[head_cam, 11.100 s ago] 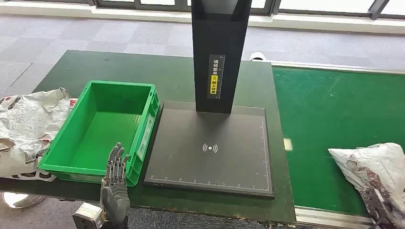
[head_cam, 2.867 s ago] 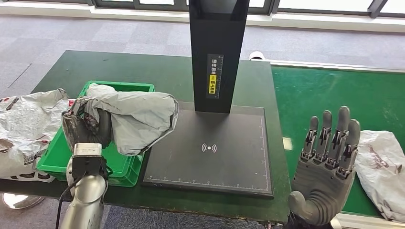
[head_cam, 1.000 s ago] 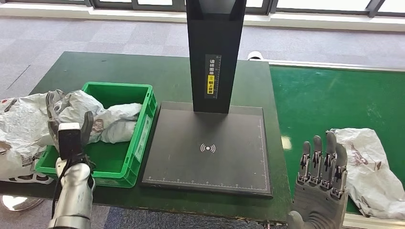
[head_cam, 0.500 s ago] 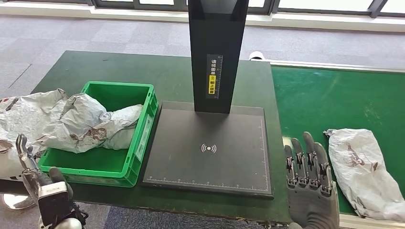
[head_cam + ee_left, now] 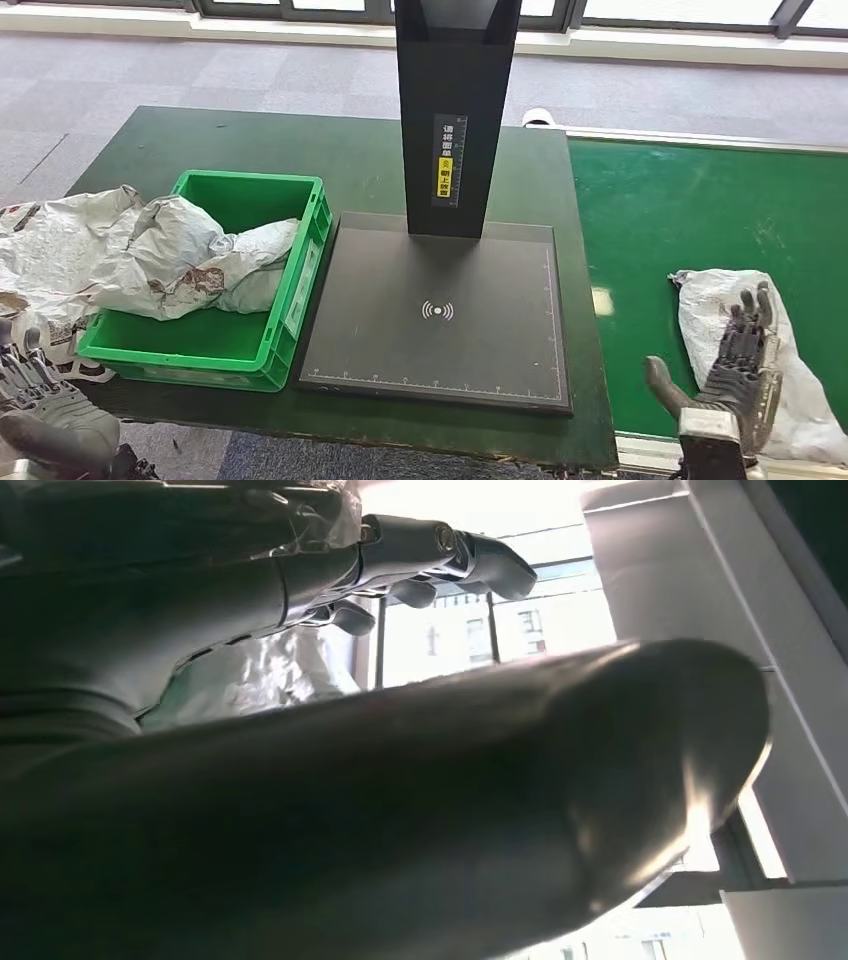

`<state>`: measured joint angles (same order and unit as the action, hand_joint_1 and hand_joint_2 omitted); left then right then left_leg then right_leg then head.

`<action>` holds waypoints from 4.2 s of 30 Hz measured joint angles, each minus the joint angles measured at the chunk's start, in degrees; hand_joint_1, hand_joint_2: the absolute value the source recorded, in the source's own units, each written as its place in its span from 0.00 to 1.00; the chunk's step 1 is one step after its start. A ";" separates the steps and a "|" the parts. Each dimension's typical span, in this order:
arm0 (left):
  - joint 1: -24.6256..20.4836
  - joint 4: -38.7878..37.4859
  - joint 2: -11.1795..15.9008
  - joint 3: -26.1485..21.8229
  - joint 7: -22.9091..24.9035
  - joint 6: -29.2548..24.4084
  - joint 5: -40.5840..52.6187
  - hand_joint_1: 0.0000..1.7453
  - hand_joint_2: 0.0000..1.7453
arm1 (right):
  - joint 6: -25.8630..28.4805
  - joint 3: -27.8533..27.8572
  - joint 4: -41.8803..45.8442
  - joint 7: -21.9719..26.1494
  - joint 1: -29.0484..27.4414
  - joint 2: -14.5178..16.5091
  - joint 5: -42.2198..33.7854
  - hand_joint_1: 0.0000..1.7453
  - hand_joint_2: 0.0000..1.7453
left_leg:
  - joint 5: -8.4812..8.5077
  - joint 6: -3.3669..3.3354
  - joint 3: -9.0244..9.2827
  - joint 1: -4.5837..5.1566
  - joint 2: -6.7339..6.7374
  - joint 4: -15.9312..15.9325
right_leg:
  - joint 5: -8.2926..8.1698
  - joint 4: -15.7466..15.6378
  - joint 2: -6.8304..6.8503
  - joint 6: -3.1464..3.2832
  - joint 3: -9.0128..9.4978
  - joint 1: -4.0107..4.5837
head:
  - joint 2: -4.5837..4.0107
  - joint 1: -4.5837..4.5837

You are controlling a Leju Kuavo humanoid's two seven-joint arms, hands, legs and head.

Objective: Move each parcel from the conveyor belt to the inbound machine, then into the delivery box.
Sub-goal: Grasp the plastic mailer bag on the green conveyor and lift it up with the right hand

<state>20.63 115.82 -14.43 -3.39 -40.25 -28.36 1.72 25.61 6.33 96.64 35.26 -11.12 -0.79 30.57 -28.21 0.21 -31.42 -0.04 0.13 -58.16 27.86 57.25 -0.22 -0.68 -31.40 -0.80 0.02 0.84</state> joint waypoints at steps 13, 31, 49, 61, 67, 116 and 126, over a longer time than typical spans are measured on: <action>1.31 -4.64 -3.63 0.56 0.08 5.68 2.40 0.00 0.00 | 10.87 17.32 -36.85 -14.85 12.49 -3.73 23.88 0.00 1.00 | 0.02 -0.04 -0.01 0.04 -0.11 -0.03 | -0.03 -0.02 0.06 -0.06 -0.03 -0.03 | 0.00 0.01; -0.41 -10.39 -3.26 1.40 0.09 7.86 1.90 0.00 0.00 | 10.40 23.67 -48.86 -15.32 13.34 -6.63 26.81 0.00 1.00 | -0.01 -0.04 -0.06 0.04 -0.09 -0.02 | -0.02 -0.01 0.03 -0.05 -0.07 -0.03 | 0.00 0.01; -0.93 -15.67 -1.22 4.64 0.08 8.39 4.35 0.00 0.00 | 2.75 27.53 -64.86 -21.37 19.47 -6.43 35.16 0.00 1.00 | -0.06 -0.07 -0.16 0.00 0.18 -0.02 | -0.02 -0.02 -0.15 -0.05 0.05 0.01 | 0.00 0.01; -0.46 -16.64 -1.22 4.64 0.08 8.50 4.79 0.00 0.00 | -0.55 27.84 -67.37 -13.40 21.82 -5.84 27.68 1.00 1.00 | -0.14 -0.19 0.27 -0.01 0.42 -0.04 | -0.12 -0.07 -0.36 -0.15 0.24 0.01 | 0.00 0.01; -0.61 -17.10 -1.22 4.63 0.08 8.50 4.49 0.00 0.00 | -1.85 28.23 -67.37 -11.47 21.92 -5.84 25.59 1.00 1.00 | -0.17 -0.20 0.07 -0.02 0.49 -0.04 | -0.13 -0.13 -0.45 -0.17 0.30 0.02 | 0.00 0.01; 2.46 -11.82 -5.10 -0.23 0.08 11.95 5.80 0.00 0.00 | -1.59 3.99 -21.97 5.04 9.13 2.71 -7.07 1.00 1.00 | -0.14 -0.22 0.08 -0.02 0.02 -0.02 | 0.02 -0.06 -0.01 -0.10 0.17 0.01 | 0.00 0.01; 0.54 -12.81 -5.46 -0.64 0.08 14.03 6.15 0.00 0.00 | -6.10 -10.32 -24.66 2.67 8.94 6.74 3.23 1.00 1.00 | -0.10 -0.14 0.08 -0.13 0.03 -0.01 | 0.07 -0.01 -0.02 -0.02 0.13 0.13 | 0.00 -0.01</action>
<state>21.16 103.01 -19.89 -4.03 -40.17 -14.34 7.87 19.51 -3.99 71.98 37.93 -2.18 5.95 33.81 -28.31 0.07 -31.34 -0.17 0.15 -58.17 27.93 57.24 -0.24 -0.71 -31.27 -0.67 0.02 0.84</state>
